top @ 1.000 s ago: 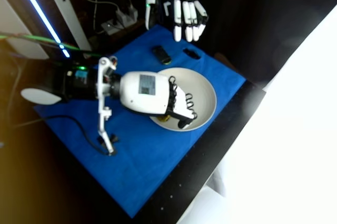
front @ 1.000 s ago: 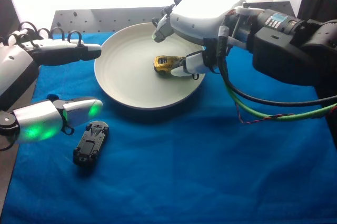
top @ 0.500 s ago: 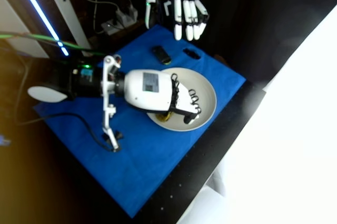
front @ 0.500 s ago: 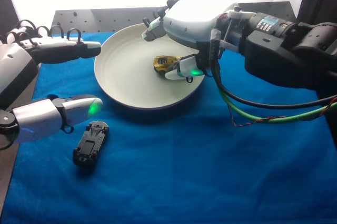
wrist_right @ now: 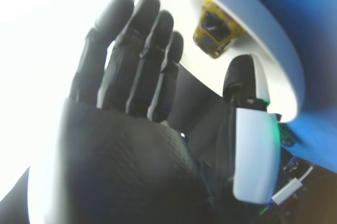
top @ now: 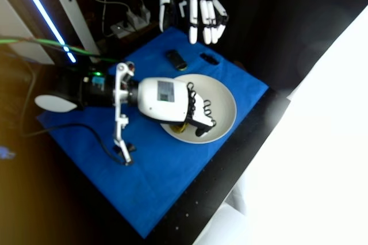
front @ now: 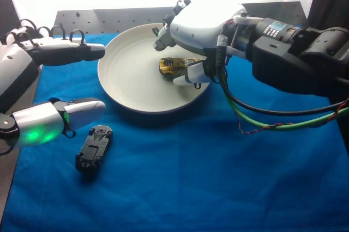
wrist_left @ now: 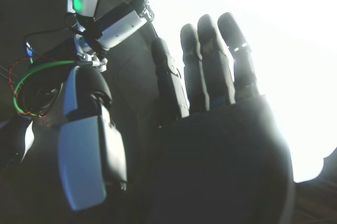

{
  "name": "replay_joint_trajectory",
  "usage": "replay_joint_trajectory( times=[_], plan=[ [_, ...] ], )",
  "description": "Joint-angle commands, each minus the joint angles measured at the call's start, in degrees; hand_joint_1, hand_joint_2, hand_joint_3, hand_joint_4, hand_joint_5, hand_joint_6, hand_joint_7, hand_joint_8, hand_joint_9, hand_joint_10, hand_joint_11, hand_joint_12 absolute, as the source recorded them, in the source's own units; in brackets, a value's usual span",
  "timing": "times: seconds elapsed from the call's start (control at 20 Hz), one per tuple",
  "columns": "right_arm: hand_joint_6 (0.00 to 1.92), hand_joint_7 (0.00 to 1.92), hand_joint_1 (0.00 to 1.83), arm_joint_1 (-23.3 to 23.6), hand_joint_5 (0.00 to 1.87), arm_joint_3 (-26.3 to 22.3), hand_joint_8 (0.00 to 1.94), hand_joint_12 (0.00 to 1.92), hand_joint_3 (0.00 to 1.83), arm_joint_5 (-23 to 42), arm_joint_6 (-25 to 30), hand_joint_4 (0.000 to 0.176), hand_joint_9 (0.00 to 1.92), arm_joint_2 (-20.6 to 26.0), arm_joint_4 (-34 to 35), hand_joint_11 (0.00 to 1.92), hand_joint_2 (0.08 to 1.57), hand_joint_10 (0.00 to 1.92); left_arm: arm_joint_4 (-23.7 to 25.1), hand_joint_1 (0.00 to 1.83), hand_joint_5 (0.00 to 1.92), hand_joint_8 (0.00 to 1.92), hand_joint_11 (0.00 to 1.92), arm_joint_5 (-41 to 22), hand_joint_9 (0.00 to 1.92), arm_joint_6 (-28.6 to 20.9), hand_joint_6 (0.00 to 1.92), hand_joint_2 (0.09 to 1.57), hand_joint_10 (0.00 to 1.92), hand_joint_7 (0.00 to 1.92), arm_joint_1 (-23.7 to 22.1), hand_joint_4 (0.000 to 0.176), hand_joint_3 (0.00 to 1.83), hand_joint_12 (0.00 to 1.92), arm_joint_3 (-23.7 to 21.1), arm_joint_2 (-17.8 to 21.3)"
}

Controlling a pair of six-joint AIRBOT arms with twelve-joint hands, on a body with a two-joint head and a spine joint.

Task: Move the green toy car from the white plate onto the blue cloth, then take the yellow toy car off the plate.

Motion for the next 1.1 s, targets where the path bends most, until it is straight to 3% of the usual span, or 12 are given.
replay_joint_trajectory(
  times=[0.0, 0.2, 0.25, 0.35, 0.45, 0.55, 0.7, 0.8, 0.85, 0.9, 0.95, 1.05],
  plan=[
    [0.0, 0.8, 0.86, 0.4, 0.68, 0.2, 0.0, 1.42, 0.0, 6.5, -0.1, 0.0, 0.73, -0.2, -0.1, 0.37, 1.03, 0.34, 1.0, 0.6, 0.61, 0.0, 0.0, -7.3, 0.42, -0.1, 0.0, 1.08, 0.0, 0.47, -0.3, 0.139, 0.0, 1.11, 0.0, -0.2],
    [0.01, 0.82, 0.87, 0.4, 0.71, 0.6, 0.0, 1.44, 0.0, 6.2, -0.1, 0.0, 0.74, -0.5, -0.1, 0.37, 1.03, 0.35, 1.0, 0.62, 0.6, 0.0, 0.0, -7.4, 0.43, -0.1, 0.0, 1.1, 0.01, 0.48, -0.3, 0.13, 0.0, 1.15, 0.0, -0.2],
    [0.01, 0.82, 0.88, 0.4, 0.72, 0.6, 0.01, 1.45, 0.0, 6.2, -0.1, 0.0, 0.74, -0.6, -0.1, 0.37, 1.03, 0.36, 1.1, 0.6, 0.61, 0.0, 0.0, -7.4, 0.43, -0.1, 0.0, 1.09, 0.01, 0.48, -0.3, 0.149, 0.0, 1.15, 0.0, -0.2],
    [0.0, 0.84, 0.9, 0.4, 0.72, 0.8, 0.0, 1.51, 0.0, 6.1, -0.1, 0.0, 0.72, -0.6, -0.1, 0.36, 1.03, 0.44, 1.1, 0.63, 0.61, 0.0, 0.0, -7.4, 0.43, -0.1, 0.0, 1.1, 0.01, 0.48, -0.3, 0.125, 0.0, 1.18, 0.0, -0.2],
    [0.0, 0.85, 0.92, 0.4, 0.74, 0.8, 0.0, 1.58, 0.0, 6.1, -0.1, 0.0, 0.65, -0.7, -0.1, 0.35, 1.04, 0.62, 1.1, 0.59, 0.6, 0.0, 0.0, -7.5, 0.43, -0.1, 0.0, 1.09, 0.01, 0.48, -0.3, 0.142, 0.0, 1.18, 0.0, -0.2],
    [0.0, 0.84, 0.97, 0.4, 0.74, 0.9, 0.0, 1.55, 0.0, 6.0, -0.1, 0.0, 0.65, -0.7, -0.1, 0.37, 1.05, 0.63, 1.1, 0.61, 0.6, 0.0, 0.0, -7.5, 0.43, -0.1, 0.0, 1.1, 0.0, 0.48, -0.3, 0.123, 0.0, 1.13, 0.0, -0.2],
    [0.01, 0.85, 1.05, 0.4, 0.78, 1.0, 0.01, 1.47, 0.0, 5.9, -0.1, 0.0, 0.69, -0.9, -0.1, 0.36, 1.06, 0.51, 1.1, 0.61, 0.59, 0.0, 0.0, -7.6, 0.43, -0.2, 0.0, 1.11, 0.0, 0.48, -0.3, 0.117, 0.0, 1.16, -0.1, -0.2],
    [0.01, 0.92, 1.18, 0.4, 0.8, 1.1, 0.02, 1.49, 0.0, 5.9, -0.1, 0.0, 0.74, -0.9, -0.1, 0.45, 1.09, 0.64, 1.1, 0.6, 0.6, 0.0, 0.0, -7.6, 0.44, -0.2, 0.0, 1.11, 0.01, 0.49, -0.3, 0.123, 0.0, 1.21, -0.1, -0.3],
    [0.84, 0.97, 1.21, 0.4, 0.89, 1.1, 0.81, 1.43, 0.0, 5.9, -0.1, 0.0, 0.84, -1.0, -0.1, 0.55, 1.12, 0.61, 1.1, 0.62, 0.6, 0.0, 0.0, -7.6, 0.43, -0.2, 0.0, 1.11, 0.01, 0.48, -0.3, 0.113, 0.0, 1.19, -0.1, -0.3],
    [1.14, 0.89, 1.19, 0.4, 0.84, 1.1, 1.11, 1.42, 0.0, 5.9, -0.1, 0.014, 0.85, -1.0, -0.1, 0.54, 1.17, 0.56, 1.1, 0.62, 0.61, 0.0, 0.0, -7.6, 0.43, -0.2, 0.0, 1.11, 0.0, 0.48, -0.3, 0.107, 0.0, 1.18, -0.1, -0.3],
    [1.2, 0.84, 1.32, 0.4, 0.8, 1.1, 1.12, 1.37, 0.0, 5.9, -0.1, 0.0, 0.82, -1.0, -0.1, 0.54, 1.18, 1.24, 1.1, 0.61, 0.6, 0.0, 0.0, -7.7, 0.42, -0.2, 0.0, 1.1, 0.0, 0.47, -0.3, 0.117, 0.0, 1.18, -0.1, -0.3],
    [1.26, 0.83, 1.35, 0.4, 0.74, 1.1, 1.15, 1.33, 0.0, 5.9, -0.1, 0.0, 0.79, -0.9, -0.1, 0.54, 1.2, 1.45, 1.1, 0.62, 0.61, 0.0, 0.0, -7.8, 0.43, -0.2, 0.0, 1.1, 0.0, 0.48, -0.3, 0.114, 0.0, 1.17, -0.1, -0.3]
  ],
)
